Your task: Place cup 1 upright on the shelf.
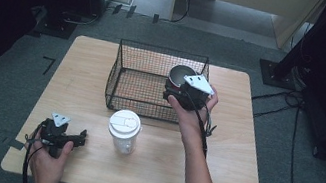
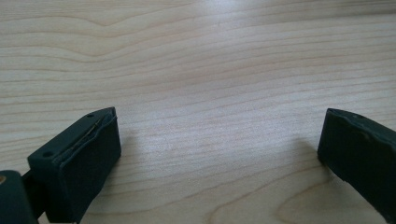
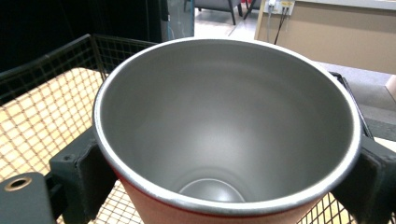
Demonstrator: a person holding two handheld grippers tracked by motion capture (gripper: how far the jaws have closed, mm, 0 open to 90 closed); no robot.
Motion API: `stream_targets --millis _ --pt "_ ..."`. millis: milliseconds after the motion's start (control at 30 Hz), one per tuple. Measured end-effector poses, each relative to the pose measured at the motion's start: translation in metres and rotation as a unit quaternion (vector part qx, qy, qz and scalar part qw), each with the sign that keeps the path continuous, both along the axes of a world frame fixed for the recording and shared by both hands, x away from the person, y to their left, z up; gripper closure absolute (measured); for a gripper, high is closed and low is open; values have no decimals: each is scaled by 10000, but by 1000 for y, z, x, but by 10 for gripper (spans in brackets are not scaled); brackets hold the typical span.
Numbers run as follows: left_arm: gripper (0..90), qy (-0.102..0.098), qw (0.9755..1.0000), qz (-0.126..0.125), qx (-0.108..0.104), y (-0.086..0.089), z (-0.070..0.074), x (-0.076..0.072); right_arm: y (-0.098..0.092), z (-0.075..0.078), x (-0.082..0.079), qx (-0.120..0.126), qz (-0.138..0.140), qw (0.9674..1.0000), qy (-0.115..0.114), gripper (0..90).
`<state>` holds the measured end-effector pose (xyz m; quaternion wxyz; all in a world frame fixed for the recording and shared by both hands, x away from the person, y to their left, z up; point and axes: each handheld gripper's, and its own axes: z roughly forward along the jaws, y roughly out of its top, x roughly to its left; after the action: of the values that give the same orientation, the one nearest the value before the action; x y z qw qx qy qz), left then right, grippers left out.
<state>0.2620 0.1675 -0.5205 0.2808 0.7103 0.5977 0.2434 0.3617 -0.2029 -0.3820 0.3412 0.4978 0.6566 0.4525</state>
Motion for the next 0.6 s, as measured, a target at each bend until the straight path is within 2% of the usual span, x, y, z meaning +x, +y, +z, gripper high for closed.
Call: stream_targets --millis 133,167,367,433,500,600 --pt "1 0 10000 4 4 0 0 0 0 -1 7 2 -21 10000 44 75" --pt "1 -6 10000 9 -6 0 0 0 1 -2 13 -17 -24 10000 86 75" --pt "1 -2 10000 6 -4 0 0 0 3 -5 29 -101 -49 9998 149 75" --pt "1 -10 10000 10 -13 0 0 0 3 -9 40 -105 -83 9997 223 75" --pt "1 -1 10000 3 -1 0 0 0 3 -11 44 -102 -111 9995 269 75" --pt "1 2 10000 1 2 0 0 0 4 -16 55 -201 -141 9989 396 75"
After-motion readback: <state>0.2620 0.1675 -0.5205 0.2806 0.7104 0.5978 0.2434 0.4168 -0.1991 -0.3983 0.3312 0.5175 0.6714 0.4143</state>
